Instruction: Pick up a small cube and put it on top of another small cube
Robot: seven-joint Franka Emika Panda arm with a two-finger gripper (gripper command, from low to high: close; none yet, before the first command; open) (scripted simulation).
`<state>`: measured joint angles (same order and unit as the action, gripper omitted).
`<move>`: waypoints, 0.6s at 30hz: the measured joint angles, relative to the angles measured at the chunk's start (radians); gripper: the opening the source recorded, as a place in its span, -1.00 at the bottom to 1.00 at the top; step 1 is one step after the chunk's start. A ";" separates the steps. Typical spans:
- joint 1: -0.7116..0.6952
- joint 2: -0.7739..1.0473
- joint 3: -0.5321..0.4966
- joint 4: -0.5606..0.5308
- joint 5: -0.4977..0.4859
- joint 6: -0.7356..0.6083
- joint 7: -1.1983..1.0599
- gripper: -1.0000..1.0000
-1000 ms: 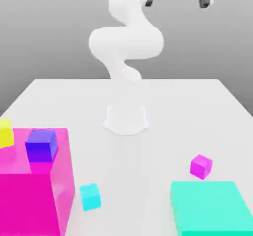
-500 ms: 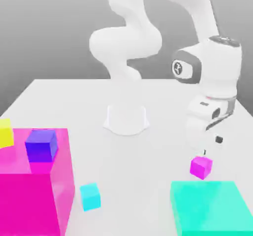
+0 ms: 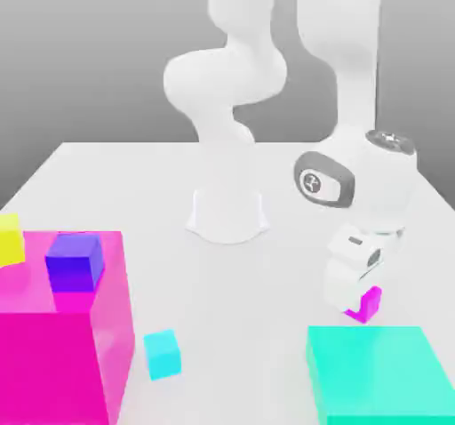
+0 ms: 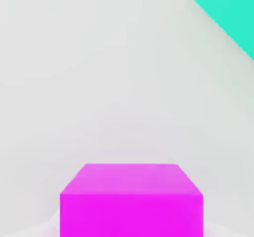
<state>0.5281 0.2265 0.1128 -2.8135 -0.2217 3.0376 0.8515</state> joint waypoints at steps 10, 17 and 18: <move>-0.099 -0.251 -0.043 0.098 0.234 -0.312 -0.170 -1.00; -0.418 -0.325 -0.223 0.342 0.232 -0.615 -0.183 -1.00; -0.452 -0.335 -0.248 0.377 0.232 -0.659 -0.185 -1.00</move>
<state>0.0764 -0.1083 -0.1353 -2.4367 0.0101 2.3788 0.6662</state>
